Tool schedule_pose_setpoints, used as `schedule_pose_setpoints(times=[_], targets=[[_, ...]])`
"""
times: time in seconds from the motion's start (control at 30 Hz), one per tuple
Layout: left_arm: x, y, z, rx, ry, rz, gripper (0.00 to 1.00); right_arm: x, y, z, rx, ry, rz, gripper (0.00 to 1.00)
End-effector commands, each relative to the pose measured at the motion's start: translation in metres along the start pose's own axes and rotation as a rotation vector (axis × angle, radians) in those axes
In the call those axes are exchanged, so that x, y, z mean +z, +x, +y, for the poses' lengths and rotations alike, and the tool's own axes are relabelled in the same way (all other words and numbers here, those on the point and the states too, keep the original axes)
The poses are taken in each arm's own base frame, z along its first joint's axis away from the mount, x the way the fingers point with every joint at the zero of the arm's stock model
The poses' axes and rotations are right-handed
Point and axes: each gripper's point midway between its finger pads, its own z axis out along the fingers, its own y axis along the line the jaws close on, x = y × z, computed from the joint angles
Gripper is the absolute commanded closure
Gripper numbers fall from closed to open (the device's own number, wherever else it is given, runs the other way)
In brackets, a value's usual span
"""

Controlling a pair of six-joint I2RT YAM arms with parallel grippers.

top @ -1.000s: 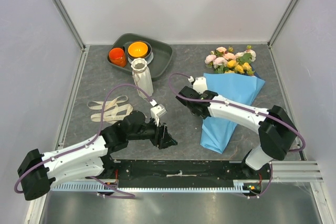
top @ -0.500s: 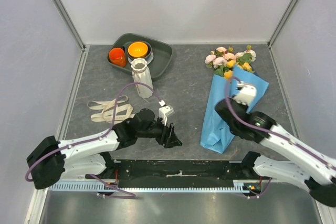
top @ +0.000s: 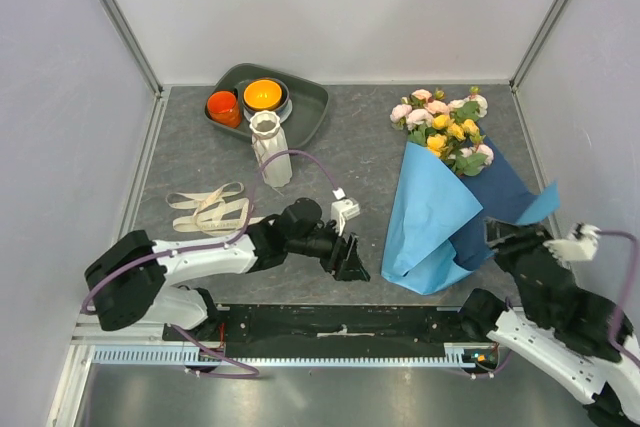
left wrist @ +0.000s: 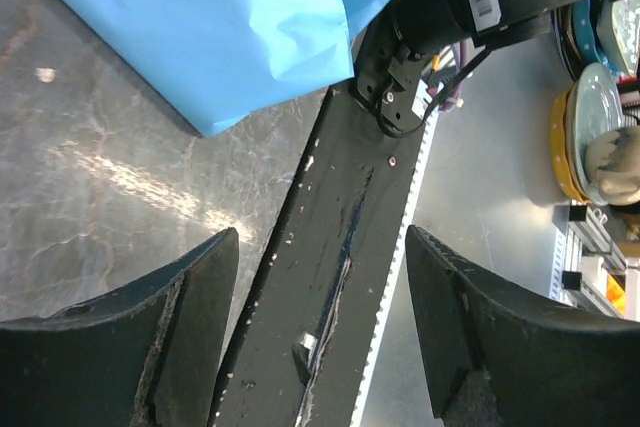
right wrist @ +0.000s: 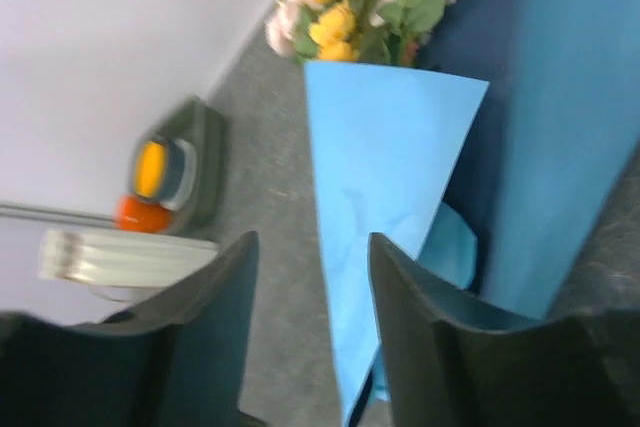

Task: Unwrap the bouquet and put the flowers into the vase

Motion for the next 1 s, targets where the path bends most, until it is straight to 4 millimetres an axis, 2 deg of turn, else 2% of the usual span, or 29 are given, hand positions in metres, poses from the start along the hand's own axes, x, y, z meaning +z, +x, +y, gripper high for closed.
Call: schedule_pose_setpoints(times=[0.0,0.03,0.07,0.1,0.13,0.17,0.2,0.27,0.37,0.4,0.5,0.57,0.6,0.63,0.7,0.8,0.97], targets=[[0.015,-0.009,-0.031,0.022,0.098,0.011,0.26,-0.022,-0.040,-0.015,0.255,-0.086,-0.095,0.39],[0.018,-0.007,-0.033,0.025,0.103,0.019,0.28,-0.025,-0.048,-0.023,0.220,-0.051,-0.118,0.31],[0.021,-0.004,-0.041,0.037,0.119,0.030,0.28,-0.031,-0.060,-0.016,0.197,-0.068,-0.128,0.27],[0.023,-0.009,-0.049,0.053,0.136,0.024,0.30,-0.032,-0.064,-0.012,0.146,-0.063,-0.134,0.24],[0.026,-0.010,-0.052,0.060,0.139,0.026,0.30,-0.030,-0.066,-0.002,0.077,-0.066,-0.138,0.17],[0.030,-0.008,-0.060,0.076,0.153,0.033,0.30,-0.030,-0.066,0.010,0.024,-0.093,-0.126,0.16],[0.032,-0.016,-0.068,0.092,0.163,0.019,0.31,-0.026,-0.062,0.023,-0.045,-0.099,-0.115,0.14],[0.037,-0.016,-0.071,0.109,0.147,0.029,0.31,-0.023,-0.060,0.042,-0.123,-0.108,-0.101,0.10],[0.035,-0.034,-0.078,0.132,0.123,-0.018,0.33,-0.007,-0.041,0.061,-0.243,-0.043,-0.053,0.02],[0.032,-0.035,-0.077,0.130,0.107,-0.025,0.33,0.004,-0.027,0.067,-0.306,-0.003,-0.024,0.02],[0.018,-0.048,-0.073,0.145,0.042,-0.091,0.32,0.022,0.008,0.072,-0.341,0.043,0.049,0.02],[0.005,-0.053,-0.074,0.157,0.018,-0.129,0.31,0.035,0.040,0.062,-0.376,0.054,0.104,0.02],[0.001,-0.053,-0.070,0.154,-0.008,-0.137,0.31,0.040,0.054,0.070,-0.349,0.017,0.136,0.02],[-0.004,-0.054,-0.070,0.155,-0.017,-0.148,0.30,0.045,0.071,0.058,-0.370,0.032,0.167,0.02],[-0.016,-0.056,-0.070,0.153,-0.037,-0.179,0.30,0.051,0.087,0.051,-0.363,0.045,0.199,0.02],[-0.032,-0.054,-0.065,0.138,-0.076,-0.209,0.29,0.058,0.109,0.025,-0.355,0.111,0.259,0.02],[-0.046,-0.049,-0.060,0.130,-0.119,-0.221,0.28,0.063,0.125,-0.009,-0.287,0.181,0.320,0.02]])
